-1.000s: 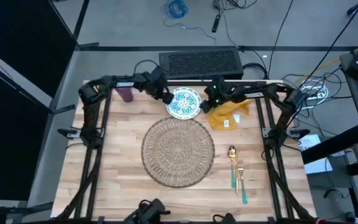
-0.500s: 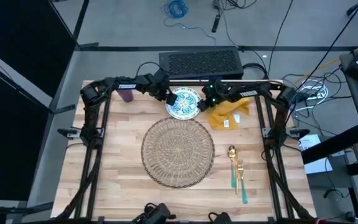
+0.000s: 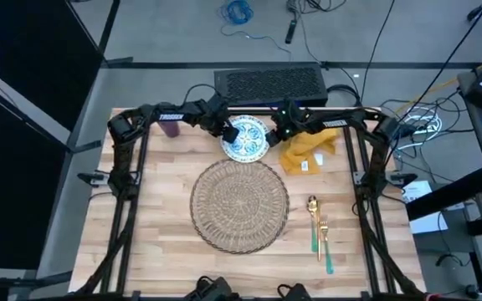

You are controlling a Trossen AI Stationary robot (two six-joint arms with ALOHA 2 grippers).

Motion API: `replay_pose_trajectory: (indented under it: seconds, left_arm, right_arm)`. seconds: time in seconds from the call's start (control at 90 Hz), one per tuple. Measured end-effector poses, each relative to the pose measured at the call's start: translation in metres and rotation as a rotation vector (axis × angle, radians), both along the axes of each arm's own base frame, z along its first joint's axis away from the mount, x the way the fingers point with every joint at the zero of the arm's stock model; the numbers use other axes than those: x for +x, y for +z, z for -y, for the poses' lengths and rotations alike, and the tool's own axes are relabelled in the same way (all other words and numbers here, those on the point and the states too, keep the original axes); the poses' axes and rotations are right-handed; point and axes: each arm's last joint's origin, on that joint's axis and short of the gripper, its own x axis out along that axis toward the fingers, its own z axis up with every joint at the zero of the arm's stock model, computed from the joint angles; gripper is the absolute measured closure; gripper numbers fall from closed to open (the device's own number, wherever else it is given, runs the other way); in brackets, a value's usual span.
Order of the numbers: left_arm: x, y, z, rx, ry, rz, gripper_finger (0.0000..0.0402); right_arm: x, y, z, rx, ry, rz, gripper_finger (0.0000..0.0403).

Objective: Set table place
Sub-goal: Put the white patterned plate on the tablemat

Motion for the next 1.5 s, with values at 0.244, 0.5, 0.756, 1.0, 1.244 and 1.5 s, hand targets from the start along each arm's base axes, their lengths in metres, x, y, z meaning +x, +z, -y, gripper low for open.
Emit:
replay_pose_trajectory:
  seconds: [0.244,0.5,0.756,1.0,1.244,1.5]
  left_arm:
    - [-0.001,0.007,-0.001,-0.006,-0.005,0.033,0.0289]
    - [-0.002,0.012,-0.001,0.008,-0.018,0.045,0.0291]
    - [-0.001,0.012,-0.003,0.048,-0.020,0.045,0.0291]
    - [-0.001,0.012,-0.003,0.054,-0.022,0.042,0.0291]
    - [-0.002,0.012,-0.004,0.063,-0.037,0.044,0.0290]
    - [-0.002,0.012,-0.004,0.062,-0.045,0.047,0.0296]
  right_arm:
    - [-0.001,0.000,-0.001,0.001,0.007,-0.008,0.0388]
    - [-0.003,0.003,0.001,-0.027,0.022,-0.008,0.0376]
    - [-0.003,0.003,0.004,-0.050,0.033,0.012,0.0335]
    - [0.004,0.004,-0.003,-0.055,0.076,0.025,0.0322]
    - [0.005,0.003,-0.006,-0.037,0.093,0.031,0.0360]
    - [0.005,0.004,-0.006,-0.045,0.103,0.035,0.0390]
